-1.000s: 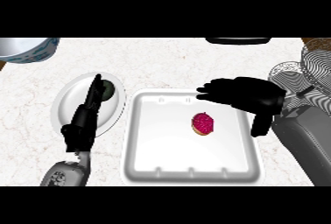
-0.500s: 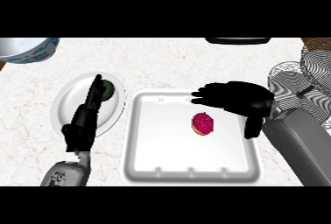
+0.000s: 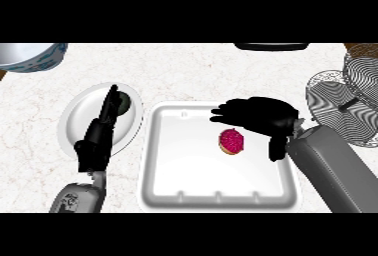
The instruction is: Pick the cupcake from the tray and place it in the tiered basket
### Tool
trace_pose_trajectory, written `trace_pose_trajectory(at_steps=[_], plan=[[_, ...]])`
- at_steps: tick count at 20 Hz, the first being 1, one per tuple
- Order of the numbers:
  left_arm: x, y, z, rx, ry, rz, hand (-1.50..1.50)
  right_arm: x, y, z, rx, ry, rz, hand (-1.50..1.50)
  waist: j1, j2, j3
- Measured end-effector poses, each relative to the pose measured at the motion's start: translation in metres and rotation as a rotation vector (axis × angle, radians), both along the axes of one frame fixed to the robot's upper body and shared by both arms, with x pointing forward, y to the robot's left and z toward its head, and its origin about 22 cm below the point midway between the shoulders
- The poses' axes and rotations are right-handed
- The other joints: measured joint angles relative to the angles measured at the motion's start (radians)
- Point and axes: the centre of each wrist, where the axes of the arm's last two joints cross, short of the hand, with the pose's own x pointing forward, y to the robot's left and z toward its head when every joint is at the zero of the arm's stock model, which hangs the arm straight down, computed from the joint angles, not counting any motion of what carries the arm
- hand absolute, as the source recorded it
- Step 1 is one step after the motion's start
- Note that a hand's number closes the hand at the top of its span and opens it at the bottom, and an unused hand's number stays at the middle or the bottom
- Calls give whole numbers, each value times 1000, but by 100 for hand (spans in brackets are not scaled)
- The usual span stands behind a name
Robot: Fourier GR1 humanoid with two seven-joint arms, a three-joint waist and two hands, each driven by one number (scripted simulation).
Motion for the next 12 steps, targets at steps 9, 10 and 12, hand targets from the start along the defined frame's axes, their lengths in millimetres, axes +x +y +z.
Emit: trace_pose_trajectory(at_steps=[9, 10, 12], plan=[[2, 4, 2, -4, 2, -4, 0, 1, 7, -15, -8, 19, -3, -150, 0, 0, 0], [0, 2, 3, -7, 3, -8, 0, 2, 7, -17, -3, 20, -5, -150, 0, 0, 0], [-2, 2, 3, -6, 5, -7, 0, 2, 12, -22, 0, 26, -6, -150, 1, 0, 0]])
